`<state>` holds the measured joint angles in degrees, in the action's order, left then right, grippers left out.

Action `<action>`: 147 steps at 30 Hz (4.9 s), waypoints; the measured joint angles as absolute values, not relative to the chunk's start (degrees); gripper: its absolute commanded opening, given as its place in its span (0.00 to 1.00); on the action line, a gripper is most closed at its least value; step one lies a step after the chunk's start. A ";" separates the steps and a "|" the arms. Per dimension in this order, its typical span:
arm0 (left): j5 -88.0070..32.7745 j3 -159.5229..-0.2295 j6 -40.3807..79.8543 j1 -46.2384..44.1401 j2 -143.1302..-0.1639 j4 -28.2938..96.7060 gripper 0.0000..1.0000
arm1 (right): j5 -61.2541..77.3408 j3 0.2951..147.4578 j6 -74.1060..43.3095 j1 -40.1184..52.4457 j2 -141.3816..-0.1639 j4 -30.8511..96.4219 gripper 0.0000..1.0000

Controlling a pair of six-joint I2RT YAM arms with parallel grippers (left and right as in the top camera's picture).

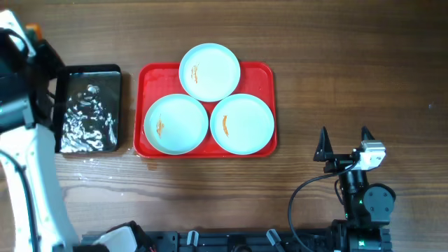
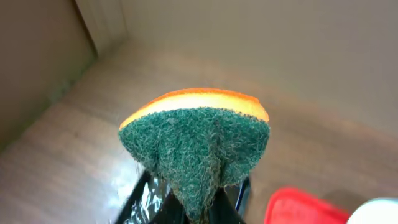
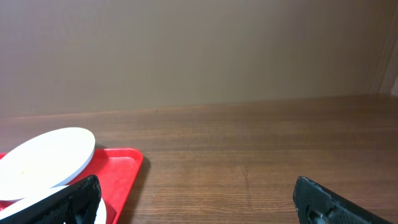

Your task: Clean dirty plates on tray and stack at the side

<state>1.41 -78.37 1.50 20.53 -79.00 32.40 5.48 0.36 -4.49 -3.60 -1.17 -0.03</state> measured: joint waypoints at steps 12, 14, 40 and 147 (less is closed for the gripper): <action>-0.23 -77.47 1.10 19.66 -91.13 38.26 0.04 | 5.48 0.36 -4.49 -3.60 -1.17 -0.01 1.00; -1.23 -81.56 1.08 17.98 -82.02 37.32 0.04 | 5.48 0.36 -4.49 -3.60 -1.17 -0.03 1.00; -28.42 -66.63 13.06 -2.46 -84.90 54.98 0.04 | 5.48 0.36 -4.49 -3.60 -1.17 -0.03 1.00; -6.22 -46.92 22.02 -8.08 -88.62 29.54 0.08 | 13.63 82.39 -22.33 40.53 -121.82 23.90 0.21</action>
<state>-6.22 -46.92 22.02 -8.08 -88.62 29.54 13.63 82.39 -22.33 40.53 -121.82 23.90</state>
